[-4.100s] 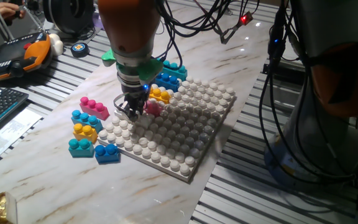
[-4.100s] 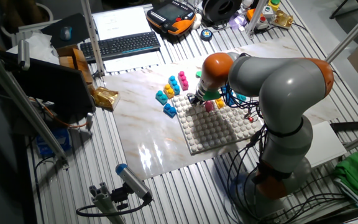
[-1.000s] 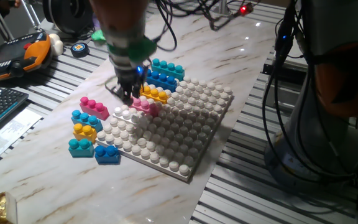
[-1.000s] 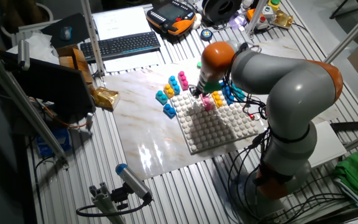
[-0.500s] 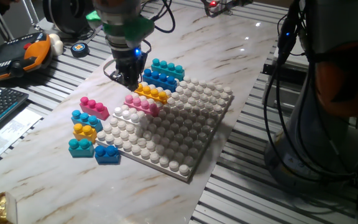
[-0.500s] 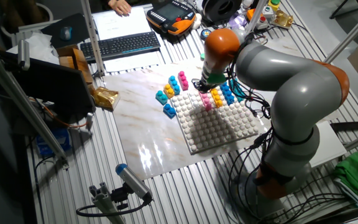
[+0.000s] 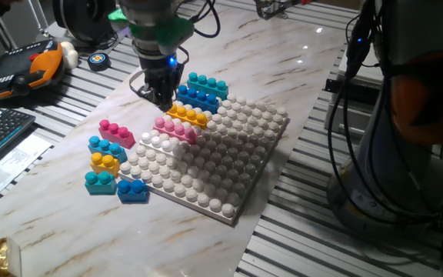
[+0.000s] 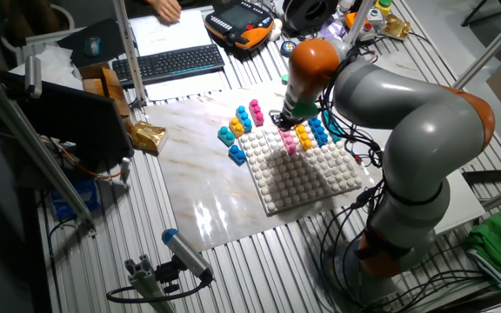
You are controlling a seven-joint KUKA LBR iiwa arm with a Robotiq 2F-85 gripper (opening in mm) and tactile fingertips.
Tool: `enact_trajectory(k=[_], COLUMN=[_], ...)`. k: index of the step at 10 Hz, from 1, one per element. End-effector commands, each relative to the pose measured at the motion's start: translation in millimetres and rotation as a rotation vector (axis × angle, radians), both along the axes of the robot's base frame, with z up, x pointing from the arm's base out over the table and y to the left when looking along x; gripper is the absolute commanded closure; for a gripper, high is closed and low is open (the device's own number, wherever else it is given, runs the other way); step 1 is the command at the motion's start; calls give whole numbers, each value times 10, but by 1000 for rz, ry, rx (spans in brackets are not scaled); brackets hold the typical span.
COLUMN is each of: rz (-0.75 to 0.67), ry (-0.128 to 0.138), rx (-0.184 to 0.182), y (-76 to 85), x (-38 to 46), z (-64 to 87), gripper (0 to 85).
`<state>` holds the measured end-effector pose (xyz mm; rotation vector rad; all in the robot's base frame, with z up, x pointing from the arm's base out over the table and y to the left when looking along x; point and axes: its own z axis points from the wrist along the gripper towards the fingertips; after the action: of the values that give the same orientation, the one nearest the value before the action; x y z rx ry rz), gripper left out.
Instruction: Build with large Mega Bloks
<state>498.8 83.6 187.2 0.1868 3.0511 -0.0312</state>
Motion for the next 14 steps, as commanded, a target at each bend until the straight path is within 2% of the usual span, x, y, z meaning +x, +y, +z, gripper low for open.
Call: enact_trajectory(k=[1,2,3,5,14], rz=[7,15,21,24,41], ry=[6,17,20,14,4], rx=[5,23,23,12,26], y=[-22,-63,-86,-92,-234], x=[4,11,4,-3,-43], z=[10,38,57,59,-32], gripper=[843,843,843,843,843])
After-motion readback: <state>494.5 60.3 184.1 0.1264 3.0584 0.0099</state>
